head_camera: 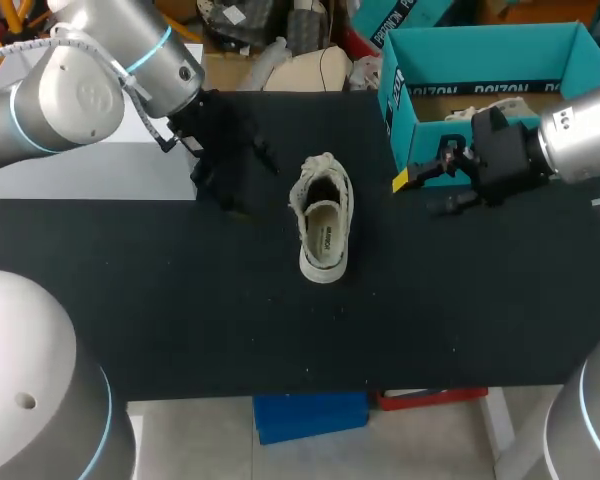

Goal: Take the shoe out of the shoebox, open the shoe tongue, remove and reinsert the insole, then place the shoe into the shoebox

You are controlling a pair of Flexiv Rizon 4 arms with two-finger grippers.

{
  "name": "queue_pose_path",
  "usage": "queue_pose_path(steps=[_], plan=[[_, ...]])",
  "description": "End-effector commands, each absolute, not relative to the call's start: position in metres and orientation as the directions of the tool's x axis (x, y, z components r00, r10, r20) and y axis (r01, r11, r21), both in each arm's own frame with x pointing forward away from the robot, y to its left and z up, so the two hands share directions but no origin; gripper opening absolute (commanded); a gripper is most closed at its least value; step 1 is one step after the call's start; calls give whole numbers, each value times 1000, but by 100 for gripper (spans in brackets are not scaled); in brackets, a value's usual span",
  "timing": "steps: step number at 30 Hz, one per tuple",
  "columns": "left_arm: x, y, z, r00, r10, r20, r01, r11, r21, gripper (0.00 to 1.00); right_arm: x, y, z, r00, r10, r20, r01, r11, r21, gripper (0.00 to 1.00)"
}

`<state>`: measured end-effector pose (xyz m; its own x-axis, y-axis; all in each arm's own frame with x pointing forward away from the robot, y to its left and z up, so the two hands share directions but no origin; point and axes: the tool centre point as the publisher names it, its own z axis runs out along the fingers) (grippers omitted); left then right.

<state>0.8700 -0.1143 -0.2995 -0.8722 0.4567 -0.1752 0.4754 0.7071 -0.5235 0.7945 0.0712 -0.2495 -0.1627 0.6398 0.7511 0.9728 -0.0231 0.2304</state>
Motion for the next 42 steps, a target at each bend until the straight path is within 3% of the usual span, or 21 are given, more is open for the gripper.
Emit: queue_pose_path(steps=[1,42], plan=[[858,-107,-298,-877,421,-230,477,710,-519,100,795,72,-249,-161,641,750,973,-23,229,100],[859,-109,-297,-876,420,-237,478,697,-535,100,795,72,-249,-161,641,750,973,-23,229,100]])
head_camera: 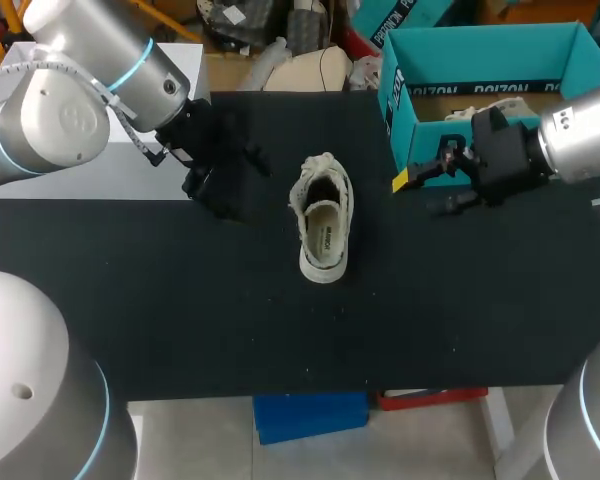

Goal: Take the shoe out of the shoebox, open the shoe tongue, remove and reinsert the insole, then place the shoe into the shoebox

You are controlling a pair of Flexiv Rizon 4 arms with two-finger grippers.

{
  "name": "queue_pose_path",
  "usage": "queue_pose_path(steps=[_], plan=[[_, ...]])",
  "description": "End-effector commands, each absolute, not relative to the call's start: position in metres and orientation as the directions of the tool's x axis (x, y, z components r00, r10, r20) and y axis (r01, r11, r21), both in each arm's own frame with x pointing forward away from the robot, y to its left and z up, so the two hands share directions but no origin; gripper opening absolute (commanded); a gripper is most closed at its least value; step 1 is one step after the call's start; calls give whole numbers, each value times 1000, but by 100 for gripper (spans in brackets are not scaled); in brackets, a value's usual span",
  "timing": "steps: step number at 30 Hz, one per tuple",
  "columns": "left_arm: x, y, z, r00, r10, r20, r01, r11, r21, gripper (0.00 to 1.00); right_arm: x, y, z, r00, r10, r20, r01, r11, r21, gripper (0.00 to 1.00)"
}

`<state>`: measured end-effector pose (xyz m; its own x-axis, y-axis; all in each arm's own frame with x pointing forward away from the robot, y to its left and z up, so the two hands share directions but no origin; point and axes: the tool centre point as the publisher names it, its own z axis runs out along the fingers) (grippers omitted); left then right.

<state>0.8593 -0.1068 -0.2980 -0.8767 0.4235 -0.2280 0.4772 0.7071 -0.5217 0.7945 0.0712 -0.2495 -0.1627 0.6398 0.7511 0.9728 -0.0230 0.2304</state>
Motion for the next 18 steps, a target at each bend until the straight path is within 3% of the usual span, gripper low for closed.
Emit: queue_pose_path(steps=[1,8,18], plan=[[860,-109,-295,-874,422,-240,480,681,-552,100,795,72,-249,-161,641,750,973,-23,229,100],[863,-105,-295,-900,374,-224,432,694,-577,100,795,72,-249,-161,641,750,973,-23,229,100],[854,-53,-295,-952,243,-188,307,739,-600,100,795,72,-249,-161,641,750,973,-23,229,100]])
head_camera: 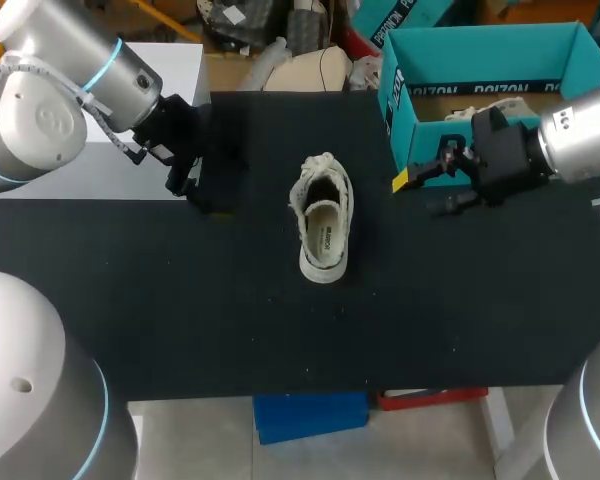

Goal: Take the shoe out of the shoebox, open the shoe tongue, remove and reinsert the insole, then place the shoe into the shoebox

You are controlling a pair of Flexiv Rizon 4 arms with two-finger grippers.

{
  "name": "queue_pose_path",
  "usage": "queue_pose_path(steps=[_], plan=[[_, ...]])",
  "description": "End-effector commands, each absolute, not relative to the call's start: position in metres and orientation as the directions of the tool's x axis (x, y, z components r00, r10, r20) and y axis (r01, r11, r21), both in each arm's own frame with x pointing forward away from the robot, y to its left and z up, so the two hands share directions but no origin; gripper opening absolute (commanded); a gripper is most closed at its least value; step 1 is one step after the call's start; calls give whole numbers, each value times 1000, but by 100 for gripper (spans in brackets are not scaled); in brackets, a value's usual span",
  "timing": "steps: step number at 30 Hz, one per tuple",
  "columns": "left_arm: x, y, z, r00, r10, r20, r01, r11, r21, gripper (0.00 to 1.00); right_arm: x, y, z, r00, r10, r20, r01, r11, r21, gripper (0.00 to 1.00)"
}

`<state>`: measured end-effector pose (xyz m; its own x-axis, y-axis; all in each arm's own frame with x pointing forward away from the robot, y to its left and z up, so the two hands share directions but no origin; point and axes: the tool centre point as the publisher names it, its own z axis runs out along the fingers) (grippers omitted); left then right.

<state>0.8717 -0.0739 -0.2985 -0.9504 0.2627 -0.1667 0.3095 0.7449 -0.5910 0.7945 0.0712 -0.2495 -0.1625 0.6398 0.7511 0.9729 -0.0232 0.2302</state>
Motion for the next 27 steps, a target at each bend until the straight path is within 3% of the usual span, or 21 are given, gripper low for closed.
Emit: queue_pose_path(steps=[1,15,24,27], plan=[[851,-50,-295,-949,251,-188,314,733,-604,100,795,72,-249,-161,641,750,973,-23,229,100],[851,-50,-295,-949,251,-188,314,733,-604,100,799,72,-250,-178,640,747,967,-28,254,100],[851,-50,-295,-949,251,-188,314,733,-604,100,842,99,-258,-197,820,538,976,114,184,100],[851,-50,-295,-949,251,-188,314,733,-604,100,842,99,-258,-197,820,538,976,114,184,100]])
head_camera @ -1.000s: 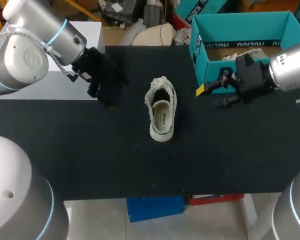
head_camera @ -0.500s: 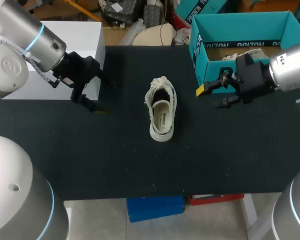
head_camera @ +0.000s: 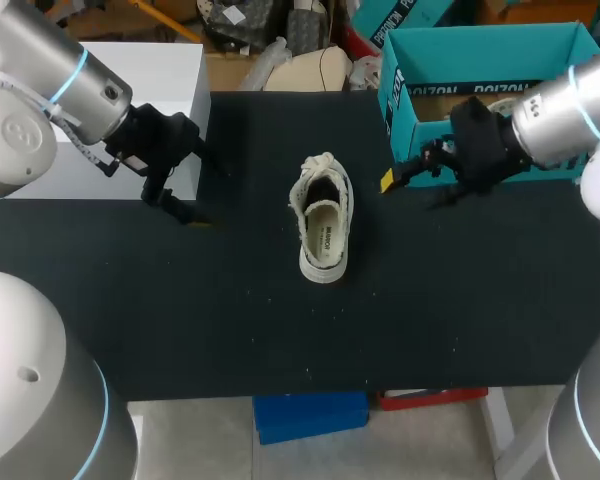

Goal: Take the shoe out of the shoebox, open the shoe tongue, remove and reinsert the insole, then place the shoe into the shoebox

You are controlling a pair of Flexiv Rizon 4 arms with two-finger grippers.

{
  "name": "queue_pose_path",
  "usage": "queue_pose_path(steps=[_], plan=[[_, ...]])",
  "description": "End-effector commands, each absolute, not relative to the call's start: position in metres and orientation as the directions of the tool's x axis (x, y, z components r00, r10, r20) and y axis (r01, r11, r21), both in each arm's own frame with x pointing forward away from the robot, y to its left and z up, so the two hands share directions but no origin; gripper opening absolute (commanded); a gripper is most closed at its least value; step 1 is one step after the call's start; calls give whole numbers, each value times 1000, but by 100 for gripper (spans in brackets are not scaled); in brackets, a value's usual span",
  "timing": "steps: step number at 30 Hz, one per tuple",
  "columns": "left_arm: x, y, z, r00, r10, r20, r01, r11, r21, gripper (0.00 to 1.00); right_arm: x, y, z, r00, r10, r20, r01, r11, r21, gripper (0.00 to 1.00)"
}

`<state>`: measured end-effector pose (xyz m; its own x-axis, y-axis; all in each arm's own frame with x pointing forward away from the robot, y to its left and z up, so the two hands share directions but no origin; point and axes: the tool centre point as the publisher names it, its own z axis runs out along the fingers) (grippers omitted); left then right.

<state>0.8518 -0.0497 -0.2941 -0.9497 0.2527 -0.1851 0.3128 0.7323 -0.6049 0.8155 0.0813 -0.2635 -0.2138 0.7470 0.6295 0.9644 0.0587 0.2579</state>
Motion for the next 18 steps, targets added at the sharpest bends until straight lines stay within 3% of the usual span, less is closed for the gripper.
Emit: queue_pose_path(steps=[1,16,18], plan=[[851,-50,-295,-949,251,-188,314,733,-604,100,842,99,-258,-197,820,538,976,114,184,100],[851,-50,-295,-949,251,-188,314,733,-604,100,842,99,-258,-197,820,538,976,114,184,100],[851,-50,-295,-949,251,-188,314,733,-604,100,849,109,-260,-187,841,508,981,137,134,100]])
